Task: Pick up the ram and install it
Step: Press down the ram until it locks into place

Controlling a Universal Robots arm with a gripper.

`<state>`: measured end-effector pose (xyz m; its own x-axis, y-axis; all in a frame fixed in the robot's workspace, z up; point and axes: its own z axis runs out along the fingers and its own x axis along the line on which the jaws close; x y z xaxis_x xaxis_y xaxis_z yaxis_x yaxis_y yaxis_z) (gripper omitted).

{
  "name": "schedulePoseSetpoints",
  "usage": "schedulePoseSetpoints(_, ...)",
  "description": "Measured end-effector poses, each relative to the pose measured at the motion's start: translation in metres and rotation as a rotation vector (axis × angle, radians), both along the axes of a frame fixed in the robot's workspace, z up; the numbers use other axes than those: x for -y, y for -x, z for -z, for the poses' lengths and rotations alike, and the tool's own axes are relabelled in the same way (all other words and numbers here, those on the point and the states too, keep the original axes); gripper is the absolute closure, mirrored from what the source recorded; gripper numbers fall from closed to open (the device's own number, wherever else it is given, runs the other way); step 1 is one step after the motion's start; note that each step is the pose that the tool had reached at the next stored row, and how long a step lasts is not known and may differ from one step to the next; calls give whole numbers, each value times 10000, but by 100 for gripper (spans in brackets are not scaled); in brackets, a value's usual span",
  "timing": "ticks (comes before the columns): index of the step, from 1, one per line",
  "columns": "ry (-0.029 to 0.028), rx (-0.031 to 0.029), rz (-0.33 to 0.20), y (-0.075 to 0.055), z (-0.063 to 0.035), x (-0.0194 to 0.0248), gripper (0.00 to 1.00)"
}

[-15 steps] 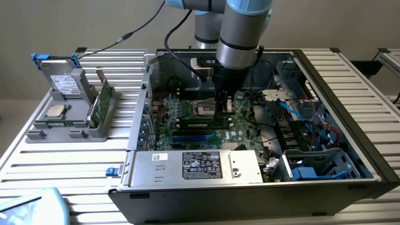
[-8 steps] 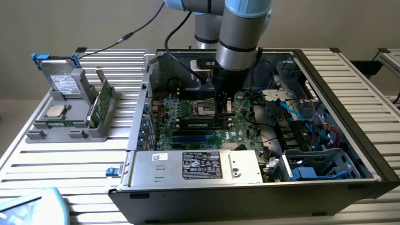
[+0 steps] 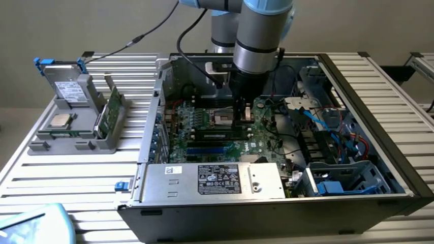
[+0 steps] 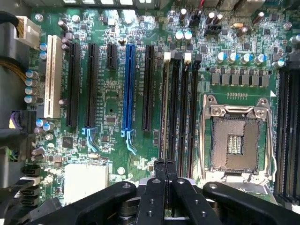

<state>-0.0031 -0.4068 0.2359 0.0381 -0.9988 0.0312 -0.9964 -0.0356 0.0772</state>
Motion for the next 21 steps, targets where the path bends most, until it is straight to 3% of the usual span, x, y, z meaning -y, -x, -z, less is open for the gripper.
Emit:
schedulePoseSetpoints(10, -45, -1, -18, 386, -27, 0, 89)
schedulePoseSetpoints(21, -29, 13, -17, 428, 87, 1, 89)
